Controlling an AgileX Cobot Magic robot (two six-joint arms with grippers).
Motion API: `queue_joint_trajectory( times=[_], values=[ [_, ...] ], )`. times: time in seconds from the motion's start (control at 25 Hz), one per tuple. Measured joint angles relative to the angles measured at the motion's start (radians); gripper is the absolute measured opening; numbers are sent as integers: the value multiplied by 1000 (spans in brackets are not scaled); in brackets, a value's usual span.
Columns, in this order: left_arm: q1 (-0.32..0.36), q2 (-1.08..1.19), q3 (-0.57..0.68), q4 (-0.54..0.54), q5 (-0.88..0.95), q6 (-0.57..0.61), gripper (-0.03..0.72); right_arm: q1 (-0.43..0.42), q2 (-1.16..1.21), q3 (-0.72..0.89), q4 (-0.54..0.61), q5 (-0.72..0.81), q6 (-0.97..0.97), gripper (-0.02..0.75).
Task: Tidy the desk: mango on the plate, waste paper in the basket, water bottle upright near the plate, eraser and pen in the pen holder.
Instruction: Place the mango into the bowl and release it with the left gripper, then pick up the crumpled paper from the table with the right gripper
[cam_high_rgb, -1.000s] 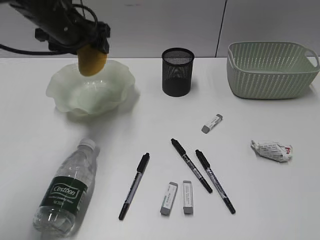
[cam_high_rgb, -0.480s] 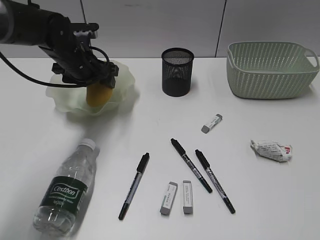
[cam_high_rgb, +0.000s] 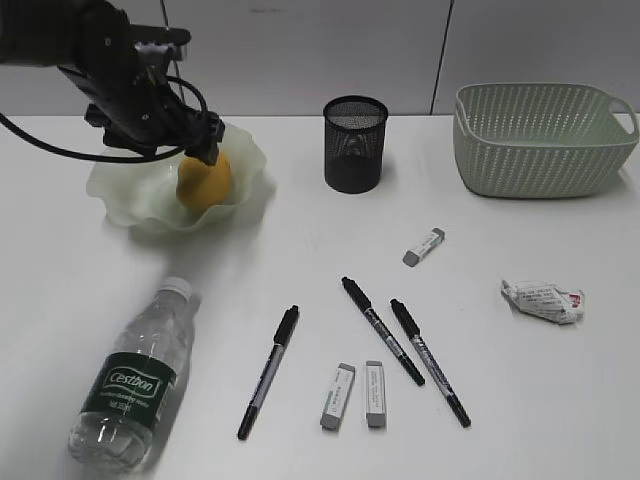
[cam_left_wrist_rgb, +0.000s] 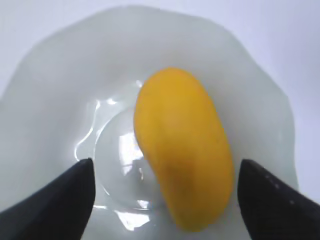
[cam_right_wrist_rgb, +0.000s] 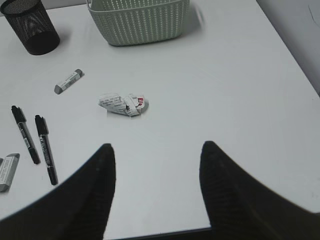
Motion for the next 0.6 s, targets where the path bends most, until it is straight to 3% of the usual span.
queue_joint_trajectory(
  times=[0.16,0.32,0.6],
  values=[
    [0,-97,0,8,32,1,652,0,0,0,1,0,0,435],
    [-3,-274,80,43,57,1,554,0,0,0,1,0,0,435],
    [-41,-874,582,56,88,2,505,0,0,0,2,0,0,435]
  ],
)
